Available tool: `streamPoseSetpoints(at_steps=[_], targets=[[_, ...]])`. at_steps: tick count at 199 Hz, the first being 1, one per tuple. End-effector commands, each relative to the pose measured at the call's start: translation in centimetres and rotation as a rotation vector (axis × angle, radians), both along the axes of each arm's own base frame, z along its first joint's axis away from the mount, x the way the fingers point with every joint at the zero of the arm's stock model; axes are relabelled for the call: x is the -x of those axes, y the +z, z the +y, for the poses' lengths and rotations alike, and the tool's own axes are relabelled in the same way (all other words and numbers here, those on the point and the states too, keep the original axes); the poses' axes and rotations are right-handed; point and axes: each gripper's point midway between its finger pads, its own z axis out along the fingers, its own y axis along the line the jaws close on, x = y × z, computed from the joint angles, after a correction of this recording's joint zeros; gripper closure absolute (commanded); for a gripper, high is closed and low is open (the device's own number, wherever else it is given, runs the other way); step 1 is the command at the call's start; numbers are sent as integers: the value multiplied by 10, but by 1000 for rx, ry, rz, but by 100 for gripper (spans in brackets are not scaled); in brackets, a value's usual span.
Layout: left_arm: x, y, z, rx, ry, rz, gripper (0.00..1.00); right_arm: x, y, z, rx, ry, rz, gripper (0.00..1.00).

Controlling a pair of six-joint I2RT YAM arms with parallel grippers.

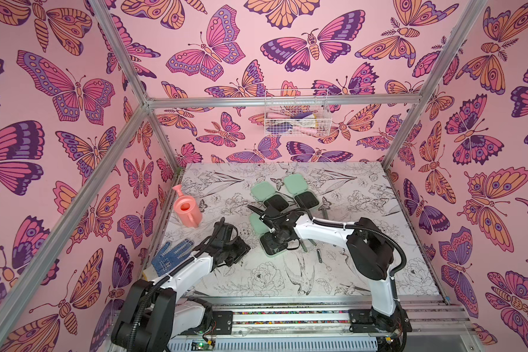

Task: Organize nail clipper sets
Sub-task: Place the nail clipper in the storage box.

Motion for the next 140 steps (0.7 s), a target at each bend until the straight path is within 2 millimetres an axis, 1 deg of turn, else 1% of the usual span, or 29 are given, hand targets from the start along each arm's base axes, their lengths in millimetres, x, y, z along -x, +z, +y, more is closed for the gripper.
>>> streamPoseSetpoints(at_steps=[1,31,74,140], targets=[[2,-4,0,7,-4,19,65,3,1,-1,7,-10,4,89],[2,-5,0,6,-2,22,65,2,-3,-1,12,-10,8,89],[2,-5,0,6,-3,23,65,4,-14,-1,27,-12,28,89],[3,-6,0,7,-3,23,65,11,-32,-9,55,-27,60,89]])
